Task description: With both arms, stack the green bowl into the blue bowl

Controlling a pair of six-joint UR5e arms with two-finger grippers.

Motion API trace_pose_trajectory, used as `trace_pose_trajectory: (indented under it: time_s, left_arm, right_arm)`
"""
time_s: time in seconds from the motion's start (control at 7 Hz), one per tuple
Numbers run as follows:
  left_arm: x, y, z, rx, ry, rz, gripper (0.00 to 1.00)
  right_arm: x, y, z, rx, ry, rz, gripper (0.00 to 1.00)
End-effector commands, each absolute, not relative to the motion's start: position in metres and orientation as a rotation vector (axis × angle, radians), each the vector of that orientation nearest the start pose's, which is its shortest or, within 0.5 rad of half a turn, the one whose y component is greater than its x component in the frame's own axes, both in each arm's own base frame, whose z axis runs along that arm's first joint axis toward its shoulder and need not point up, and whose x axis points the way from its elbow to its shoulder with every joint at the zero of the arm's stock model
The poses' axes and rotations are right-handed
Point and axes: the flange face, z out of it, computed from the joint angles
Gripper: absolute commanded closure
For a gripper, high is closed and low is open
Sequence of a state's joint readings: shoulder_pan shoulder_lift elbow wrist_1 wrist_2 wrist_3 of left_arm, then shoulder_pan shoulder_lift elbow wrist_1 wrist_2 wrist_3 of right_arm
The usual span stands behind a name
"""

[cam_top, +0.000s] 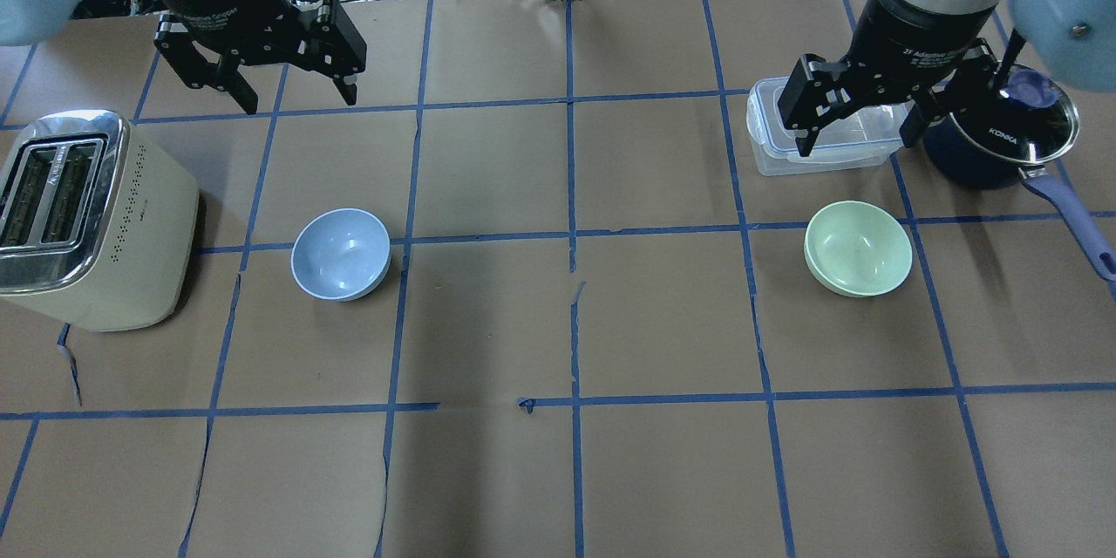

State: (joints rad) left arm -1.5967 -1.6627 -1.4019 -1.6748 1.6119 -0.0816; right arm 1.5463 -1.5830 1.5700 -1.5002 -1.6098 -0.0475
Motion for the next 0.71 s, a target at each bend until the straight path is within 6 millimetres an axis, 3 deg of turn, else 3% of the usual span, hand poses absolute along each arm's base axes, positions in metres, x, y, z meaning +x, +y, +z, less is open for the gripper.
trace_pose_trajectory:
  time_s: [0.0, 0.57]
  left_arm:
    - [-0.1434, -0.5259, 0.5131, -0.087, 3.102, 0.033, 0.00]
    - [-0.1436, -0.5289, 0.5107, -0.092, 3.104, 0.021, 0.00]
  right_arm:
    - [0.1176, -0.4839, 0.4879, -0.038, 3.176, 0.092, 0.00]
    - [0.1176, -0.4837, 0.4871, -0.041, 3.176, 0.095, 0.00]
